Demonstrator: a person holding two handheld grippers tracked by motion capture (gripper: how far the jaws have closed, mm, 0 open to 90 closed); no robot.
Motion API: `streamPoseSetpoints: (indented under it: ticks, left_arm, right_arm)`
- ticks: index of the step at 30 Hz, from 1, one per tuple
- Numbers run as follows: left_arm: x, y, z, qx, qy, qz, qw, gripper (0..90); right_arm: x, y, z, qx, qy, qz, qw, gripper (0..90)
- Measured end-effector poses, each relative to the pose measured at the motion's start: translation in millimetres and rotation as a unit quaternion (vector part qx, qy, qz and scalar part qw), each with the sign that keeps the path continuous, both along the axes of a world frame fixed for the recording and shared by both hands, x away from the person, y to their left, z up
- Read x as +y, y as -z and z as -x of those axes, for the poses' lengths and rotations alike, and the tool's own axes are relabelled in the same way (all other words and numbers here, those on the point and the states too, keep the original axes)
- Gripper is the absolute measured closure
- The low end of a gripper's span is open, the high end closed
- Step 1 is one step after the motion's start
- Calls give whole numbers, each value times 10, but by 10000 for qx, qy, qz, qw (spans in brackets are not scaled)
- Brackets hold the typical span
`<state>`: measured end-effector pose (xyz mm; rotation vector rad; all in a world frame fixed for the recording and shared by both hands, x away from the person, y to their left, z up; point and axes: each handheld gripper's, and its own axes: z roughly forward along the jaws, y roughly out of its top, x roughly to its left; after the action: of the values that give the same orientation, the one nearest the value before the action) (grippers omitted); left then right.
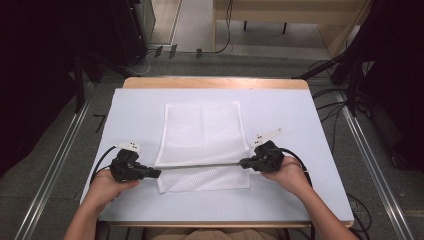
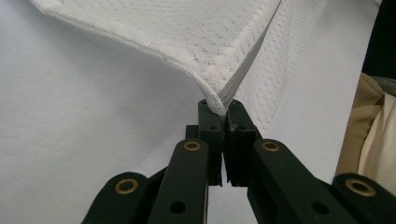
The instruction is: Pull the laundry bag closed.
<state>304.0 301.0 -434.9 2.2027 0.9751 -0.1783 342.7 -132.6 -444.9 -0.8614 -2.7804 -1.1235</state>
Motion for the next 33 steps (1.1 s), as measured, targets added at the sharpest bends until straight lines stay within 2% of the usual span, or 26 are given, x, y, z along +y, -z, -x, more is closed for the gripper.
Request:
streamPoseSetpoints:
  ticks: [1, 2, 3, 4, 5, 6, 7, 8, 9, 10, 11, 12, 13, 16, 17, 19, 20, 21, 23, 24, 27, 31, 33]
  left_arm:
    - [4, 1, -3, 10, -8, -8, 10000, 883]
    - [41, 6, -11, 46, -146, -80, 9999, 883]
    - [41, 6, -11, 46, -146, -80, 9999, 884]
    - [88, 6, -21, 114, -289, 1, 9995, 883]
    - [113, -1, -31, 136, -337, 209, 9991, 883]
    - [108, -18, -32, 89, -346, 333, 9988, 880]
    - [83, -30, -32, 54, -304, 359, 9989, 877]
    - [65, -32, -32, 57, -242, 344, 9991, 877]
    - [29, 4, -36, 182, -100, 214, 9996, 857]
    - [29, 4, -36, 182, -100, 214, 9996, 827]
    - [16, 31, -34, 200, -66, 44, 9998, 827]
    - [15, 41, -39, 258, -64, -35, 9996, 767]
    - [18, 44, -40, 267, -78, -23, 9996, 725]
    - [39, 16, -38, 119, -224, 75, 9997, 638]
    - [54, 8, -43, 71, -281, 87, 9995, 565]
    - [80, -2, -47, -18, -453, 105, 9989, 542]
    - [96, -11, -47, -74, -492, 115, 9987, 465]
    - [109, -18, -46, -107, -568, 148, 9982, 446]
    - [136, -36, -45, -232, -701, 181, 9971, 413]
    - [165, -55, -46, -381, -800, 233, 9958, 407]
    - [191, -66, -48, -468, -909, 281, 9944, 386]
    - [237, -77, -51, -557, -1085, 217, 9923, 380]
    - [268, -84, -52, -635, -1199, 203, 9905, 379]
  right_arm:
    - [-18, -1, 8, 0, 27, 46, 10000, 885]
    - [-53, 8, 6, -62, 158, 243, 9996, 900]
    - [-53, 8, 6, -62, 158, 243, 9996, 900]
    - [-146, 32, -33, 35, 353, 275, 9990, 900]
    - [-146, 32, -33, 35, 353, 275, 9990, 900]
    - [-185, 21, -45, 74, 437, 149, 9989, 900]
    - [-205, -26, -44, -13, 500, -37, 9987, 900]
    - [-205, -26, -44, -13, 500, -37, 9987, 900]
    - [-185, -56, -38, -70, 484, -154, 9987, 900]
    - [-185, -56, -38, -70, 484, -154, 9987, 900]
    - [-177, -55, -41, -87, 486, -167, 9986, 900]
    - [-171, -48, -46, -92, 490, -163, 9986, 900]
    - [-170, -44, -47, -90, 499, -151, 9986, 900]
    - [-188, -49, -50, -96, 570, -155, 9982, 900]
    - [-209, -57, -57, -101, 615, -194, 9979, 897]
    - [-217, -58, -61, -118, 621, -216, 9978, 894]
    - [-241, -67, -67, -121, 667, -241, 9974, 878]
    - [-251, -67, -75, -161, 680, -264, 9972, 875]
    - [-268, -76, -79, -161, 746, -283, 9967, 860]
    - [-277, -77, -81, -140, 759, -299, 9966, 851]
    - [-328, -81, -105, -217, 862, -352, 9954, 802]
    - [-379, -87, -123, -290, 969, -418, 9940, 744]
    - [-425, -97, -136, -384, 1095, -477, 9921, 664]
